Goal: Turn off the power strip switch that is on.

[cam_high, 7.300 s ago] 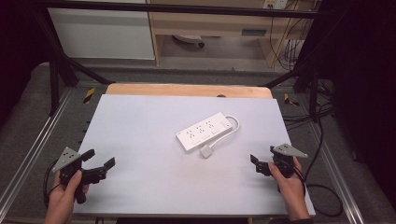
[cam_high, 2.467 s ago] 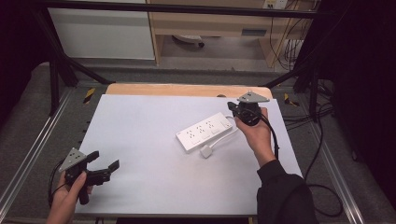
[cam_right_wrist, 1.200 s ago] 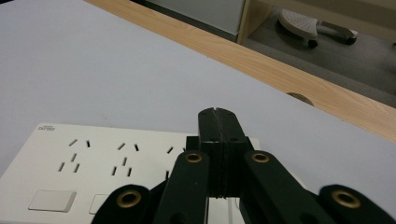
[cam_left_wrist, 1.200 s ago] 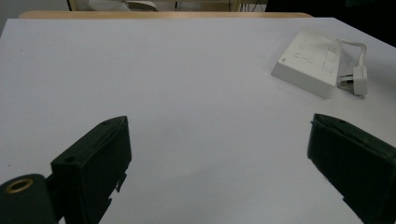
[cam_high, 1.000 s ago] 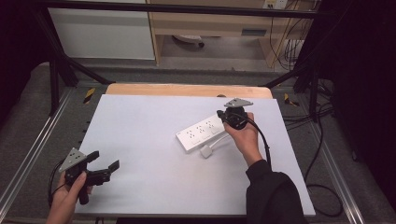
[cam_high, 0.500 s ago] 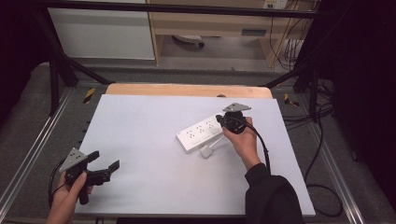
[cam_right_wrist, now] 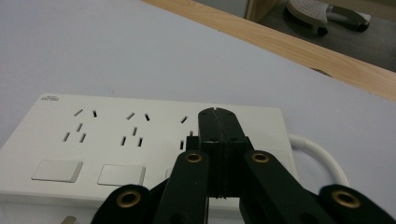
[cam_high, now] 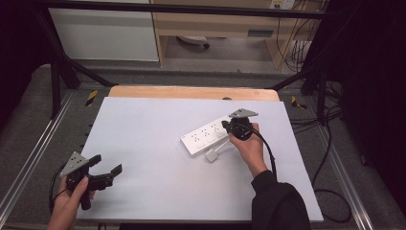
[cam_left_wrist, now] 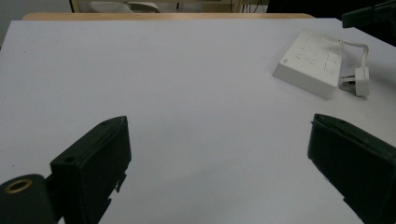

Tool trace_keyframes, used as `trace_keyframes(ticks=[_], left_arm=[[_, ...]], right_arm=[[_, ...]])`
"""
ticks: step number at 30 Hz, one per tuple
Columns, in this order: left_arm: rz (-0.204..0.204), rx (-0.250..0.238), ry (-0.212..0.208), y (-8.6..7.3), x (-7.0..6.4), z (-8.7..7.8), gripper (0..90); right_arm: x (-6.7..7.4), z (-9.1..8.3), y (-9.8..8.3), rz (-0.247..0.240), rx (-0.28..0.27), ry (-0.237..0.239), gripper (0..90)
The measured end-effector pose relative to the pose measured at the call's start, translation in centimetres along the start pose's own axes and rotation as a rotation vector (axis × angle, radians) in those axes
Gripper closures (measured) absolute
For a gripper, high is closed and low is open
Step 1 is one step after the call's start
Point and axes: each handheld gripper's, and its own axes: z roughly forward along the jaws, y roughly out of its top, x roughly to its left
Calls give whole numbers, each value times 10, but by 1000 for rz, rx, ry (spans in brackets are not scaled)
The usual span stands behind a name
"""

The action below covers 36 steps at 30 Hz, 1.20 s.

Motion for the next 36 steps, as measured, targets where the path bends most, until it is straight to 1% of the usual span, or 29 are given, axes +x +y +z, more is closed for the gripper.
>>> trace_keyframes(ticks=[4,7,13,15,24,25,27,29,33,36], left_arm=[[1,-1,-2,0,-1,1,60],[1,-2,-1,0,-1,0,60],[1,-1,-3,0,-1,0,60],[1,-2,-4,0,-1,1,60],[4,-1,-3,0,-1,0,60],[4,-2,-3,0,-1,0,60],[8,-3,-1,1,-1,0,60],[6,-3,-2,0,-1,0,60],[11,-2,-1,0,-1,0,60],[5,-2,-2,0,-1,0,60]], right_arm=[[0,0,-3,9,1,3,900],[1,0,-5,20,-15,12,900],[2,1,-11,25,-13,12,900],[3,2,-12,34,-14,13,900],[8,6,-14,31,-17,24,900],[8,6,-14,25,-18,24,900],[9,7,-14,32,-14,24,900],[9,7,-15,26,-14,24,900],[9,8,-15,28,-12,22,900],[9,8,-16,32,-11,24,900]])
